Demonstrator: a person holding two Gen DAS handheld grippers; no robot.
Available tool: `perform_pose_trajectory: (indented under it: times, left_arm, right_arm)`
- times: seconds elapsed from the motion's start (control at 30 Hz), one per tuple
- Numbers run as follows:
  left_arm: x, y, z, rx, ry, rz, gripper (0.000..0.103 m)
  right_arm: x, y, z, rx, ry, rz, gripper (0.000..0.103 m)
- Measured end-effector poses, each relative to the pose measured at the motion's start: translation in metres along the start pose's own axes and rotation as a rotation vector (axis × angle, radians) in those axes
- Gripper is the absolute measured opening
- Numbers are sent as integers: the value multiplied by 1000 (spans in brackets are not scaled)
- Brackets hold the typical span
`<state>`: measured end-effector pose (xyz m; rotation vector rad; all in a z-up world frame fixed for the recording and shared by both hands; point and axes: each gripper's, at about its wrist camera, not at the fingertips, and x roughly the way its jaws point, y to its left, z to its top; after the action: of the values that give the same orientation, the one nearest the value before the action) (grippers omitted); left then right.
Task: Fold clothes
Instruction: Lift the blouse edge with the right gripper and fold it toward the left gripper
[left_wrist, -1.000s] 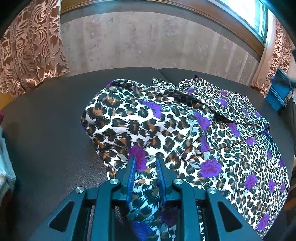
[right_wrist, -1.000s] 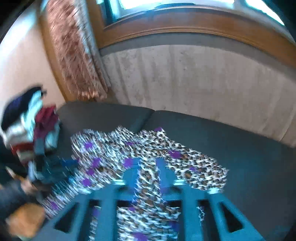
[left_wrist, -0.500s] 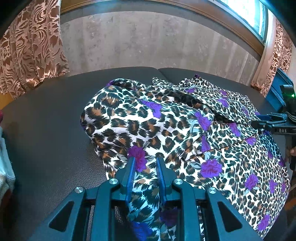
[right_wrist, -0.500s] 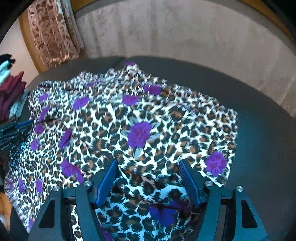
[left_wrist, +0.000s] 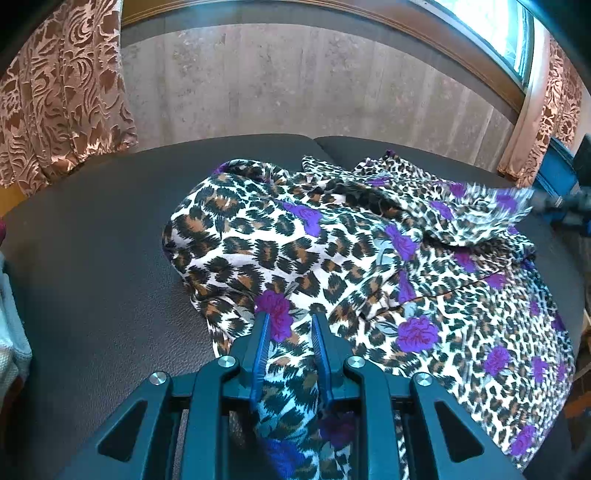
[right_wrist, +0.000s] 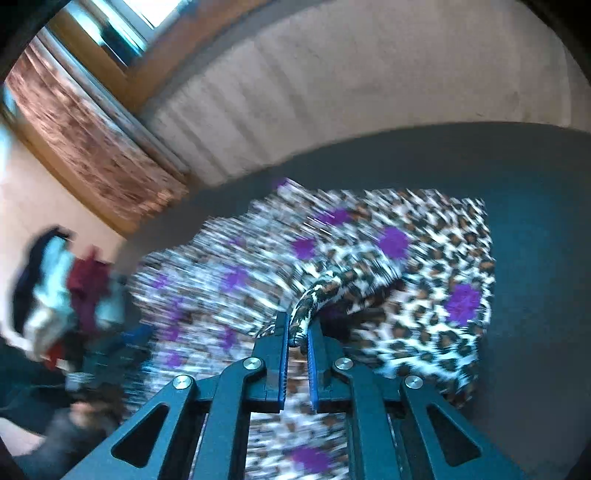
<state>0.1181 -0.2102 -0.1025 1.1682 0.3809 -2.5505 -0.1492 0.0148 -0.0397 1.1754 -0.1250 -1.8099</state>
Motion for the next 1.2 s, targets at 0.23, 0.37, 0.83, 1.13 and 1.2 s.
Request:
perform_pose_trajectory:
  times: [0.23,0.37,0.83,1.13,1.2]
  left_arm:
    - [-20,-2,20,3,-37,-53,22]
    - [-15,-7,45,1,-43,-54,22]
    - [26,-31,69,1,46,-148,22]
    - [27,-83,58,70,101,-289,24]
    - [26,-97,54,106,107,-313,25]
  right_arm:
    - [-45,-8,34,146,-180,122,9]
    - [-20,-48,52,266,-163,27,16]
    - [2,-65,18,-122,30,-182,55]
    - [40,-64,5,-81,127,-139,48]
    - [40,-57,6,-91,122,-140,14]
